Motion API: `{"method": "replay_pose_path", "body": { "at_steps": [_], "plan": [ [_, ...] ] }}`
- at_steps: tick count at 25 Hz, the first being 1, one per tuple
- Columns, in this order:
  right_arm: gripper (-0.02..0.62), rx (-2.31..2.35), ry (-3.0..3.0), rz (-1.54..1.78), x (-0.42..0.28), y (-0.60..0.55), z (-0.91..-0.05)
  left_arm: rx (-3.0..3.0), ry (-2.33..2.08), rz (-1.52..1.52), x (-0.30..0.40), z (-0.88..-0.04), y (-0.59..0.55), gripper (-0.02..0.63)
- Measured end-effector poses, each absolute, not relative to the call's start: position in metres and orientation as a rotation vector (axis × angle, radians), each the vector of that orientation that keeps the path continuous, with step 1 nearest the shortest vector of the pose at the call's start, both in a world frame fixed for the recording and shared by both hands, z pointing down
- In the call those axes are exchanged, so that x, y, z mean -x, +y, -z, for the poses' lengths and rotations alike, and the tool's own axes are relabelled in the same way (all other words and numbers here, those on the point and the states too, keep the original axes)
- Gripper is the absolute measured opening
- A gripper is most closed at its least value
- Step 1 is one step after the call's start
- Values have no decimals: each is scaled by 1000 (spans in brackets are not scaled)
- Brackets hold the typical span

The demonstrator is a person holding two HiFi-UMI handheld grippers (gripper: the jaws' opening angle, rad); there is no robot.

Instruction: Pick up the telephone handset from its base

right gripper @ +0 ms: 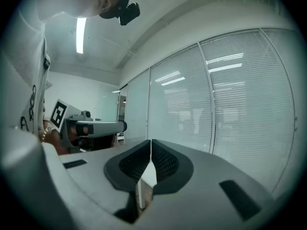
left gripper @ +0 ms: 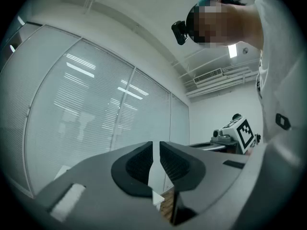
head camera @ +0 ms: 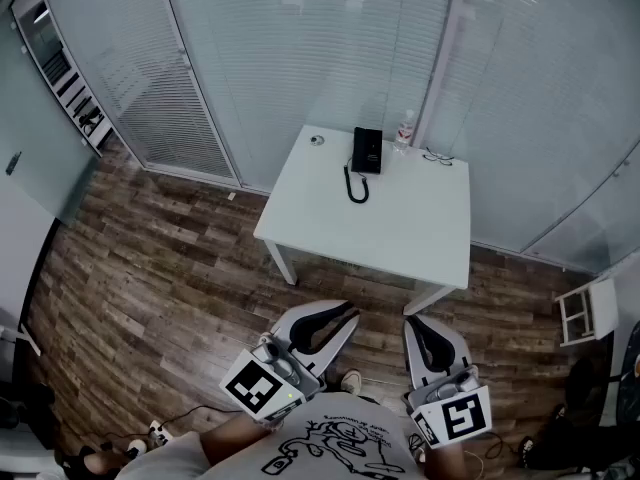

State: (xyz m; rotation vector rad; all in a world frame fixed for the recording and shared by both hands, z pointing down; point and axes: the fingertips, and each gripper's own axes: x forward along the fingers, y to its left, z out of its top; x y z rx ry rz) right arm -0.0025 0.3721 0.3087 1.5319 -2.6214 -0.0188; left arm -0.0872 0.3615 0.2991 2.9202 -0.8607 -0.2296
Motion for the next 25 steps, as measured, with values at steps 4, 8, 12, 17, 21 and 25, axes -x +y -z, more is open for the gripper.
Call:
{"method": "replay_pose_path", "body": {
  "at_steps": [4, 8, 12, 17, 21, 25],
  "plan": [
    [11, -1533, -2619, 17, -4, 373, -308, -2906, -846, 244, 79, -293, 362, 44],
    [10, -1530, -2625, 23, -10, 373, -308, -2913, -853, 228, 73, -294, 361, 44],
    [11, -1530, -2623, 25, -22, 372, -308, -2911, -853, 230, 62, -294, 359, 44],
    [11, -1532, -2647, 13, -42, 368, -308, -2914, -848, 225, 41, -295, 357, 44],
    [11, -1529, -2660, 14, -60, 368, -309, -2912, -860, 222, 23, -296, 357, 44],
    [11, -1500, -2664, -7, -74, 365, -317, -2905, -854, 227, 4, -298, 357, 44]
  ]
}}
